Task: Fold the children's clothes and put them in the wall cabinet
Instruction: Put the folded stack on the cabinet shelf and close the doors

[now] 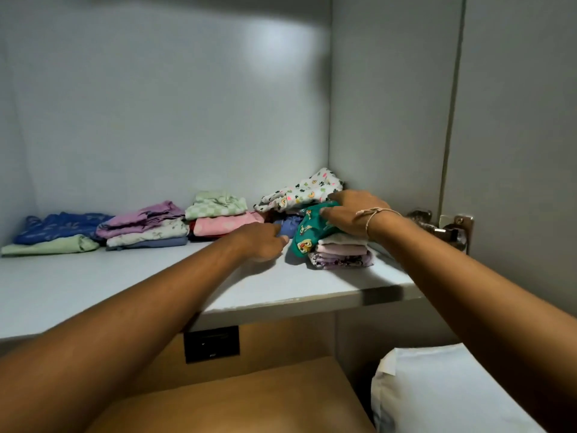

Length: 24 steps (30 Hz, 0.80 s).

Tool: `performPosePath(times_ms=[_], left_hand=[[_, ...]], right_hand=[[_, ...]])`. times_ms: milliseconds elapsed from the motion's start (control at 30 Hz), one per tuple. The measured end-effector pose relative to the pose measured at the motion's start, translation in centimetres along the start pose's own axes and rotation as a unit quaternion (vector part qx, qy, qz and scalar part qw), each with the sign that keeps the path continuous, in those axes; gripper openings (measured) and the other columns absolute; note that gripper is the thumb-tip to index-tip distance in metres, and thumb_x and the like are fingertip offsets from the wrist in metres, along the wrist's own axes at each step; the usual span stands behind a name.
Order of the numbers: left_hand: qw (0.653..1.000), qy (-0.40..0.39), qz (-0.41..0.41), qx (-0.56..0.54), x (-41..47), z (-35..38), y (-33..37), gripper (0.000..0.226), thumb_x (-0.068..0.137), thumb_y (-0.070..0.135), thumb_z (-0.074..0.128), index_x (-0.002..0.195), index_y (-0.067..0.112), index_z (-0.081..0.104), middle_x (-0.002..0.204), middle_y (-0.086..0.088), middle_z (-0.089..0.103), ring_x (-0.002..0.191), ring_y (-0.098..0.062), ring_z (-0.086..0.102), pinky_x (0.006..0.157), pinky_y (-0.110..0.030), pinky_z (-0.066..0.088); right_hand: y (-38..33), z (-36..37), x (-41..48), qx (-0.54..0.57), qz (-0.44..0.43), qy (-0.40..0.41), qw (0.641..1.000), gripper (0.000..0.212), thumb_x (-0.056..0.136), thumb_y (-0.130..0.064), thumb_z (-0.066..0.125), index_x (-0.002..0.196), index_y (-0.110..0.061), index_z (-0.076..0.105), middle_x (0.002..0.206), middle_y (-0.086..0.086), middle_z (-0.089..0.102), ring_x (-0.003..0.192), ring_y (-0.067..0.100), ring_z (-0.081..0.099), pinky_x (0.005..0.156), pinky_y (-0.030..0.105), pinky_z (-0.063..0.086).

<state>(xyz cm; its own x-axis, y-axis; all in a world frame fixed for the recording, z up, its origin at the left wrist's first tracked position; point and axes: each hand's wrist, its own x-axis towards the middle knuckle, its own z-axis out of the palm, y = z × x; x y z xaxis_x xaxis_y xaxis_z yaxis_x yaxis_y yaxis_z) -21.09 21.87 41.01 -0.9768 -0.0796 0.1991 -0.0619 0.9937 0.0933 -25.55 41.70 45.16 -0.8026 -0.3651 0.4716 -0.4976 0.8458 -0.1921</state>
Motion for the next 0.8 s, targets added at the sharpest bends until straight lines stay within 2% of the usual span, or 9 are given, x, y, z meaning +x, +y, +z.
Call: performPosePath(times_ms=[67,100,200,367,800], left_hand=[[0.997,-0.079,-0.006,0.007,-0.8,1.1,-1.3,0.064,0.100,0.053,0.024,0.153,0.017,0.020,0.162,-0.006,0.016,0.148,-0.025,0.017,0.119,-0.037,0.015],[0.995,-0.104,-0.007,-0.006,-1.0,1.4,-1.7,0.065,0.100,0.055,0.022,0.153,0.017,0.016,0.163,-0.004,0.011,0.149,-0.024,0.012,0.119,-0.038,0.010],[0.991,-0.124,-0.003,-0.042,-1.0,1.5,-2.3,0.068,0.100,0.057,0.021,0.154,0.016,0.014,0.163,-0.004,0.007,0.149,-0.022,0.006,0.118,-0.038,0.006],[0.992,-0.122,0.006,-0.037,-0.9,1.8,-2.3,0.066,0.101,0.053,0.018,0.153,0.012,0.015,0.163,-0.007,0.007,0.149,-0.023,0.006,0.118,-0.041,0.007],[0.994,-0.100,0.002,-0.036,-0.5,2.4,-2.7,0.067,0.100,0.054,0.021,0.152,0.012,0.018,0.162,-0.008,0.011,0.149,-0.024,0.010,0.118,-0.039,0.010]], right_hand=[[-0.5,1.4,-0.6,-0.040,-0.037,-0.137,0.989,0.047,0.096,-0.042,0.038,0.137,-0.020,0.048,0.144,0.010,0.047,0.125,0.030,0.047,0.100,0.037,0.039],[-0.5,1.9,-0.8,-0.067,-0.059,-0.168,0.982,0.047,0.099,-0.038,0.034,0.139,-0.016,0.046,0.148,0.010,0.042,0.129,0.031,0.043,0.104,0.037,0.036],[0.8,2.1,-0.5,-0.071,-0.054,-0.168,0.982,0.046,0.100,-0.031,0.035,0.141,-0.013,0.042,0.150,0.011,0.039,0.132,0.032,0.040,0.103,0.033,0.033],[2.2,2.0,0.4,-0.071,-0.035,-0.181,0.980,0.051,0.099,-0.028,0.035,0.149,-0.025,0.027,0.157,0.004,0.027,0.140,0.026,0.031,0.110,0.031,0.026],[2.3,3.7,1.3,-0.034,0.005,-0.148,0.988,0.048,0.099,-0.031,0.033,0.147,-0.033,0.031,0.156,0.003,0.031,0.137,0.028,0.035,0.106,0.032,0.030]])
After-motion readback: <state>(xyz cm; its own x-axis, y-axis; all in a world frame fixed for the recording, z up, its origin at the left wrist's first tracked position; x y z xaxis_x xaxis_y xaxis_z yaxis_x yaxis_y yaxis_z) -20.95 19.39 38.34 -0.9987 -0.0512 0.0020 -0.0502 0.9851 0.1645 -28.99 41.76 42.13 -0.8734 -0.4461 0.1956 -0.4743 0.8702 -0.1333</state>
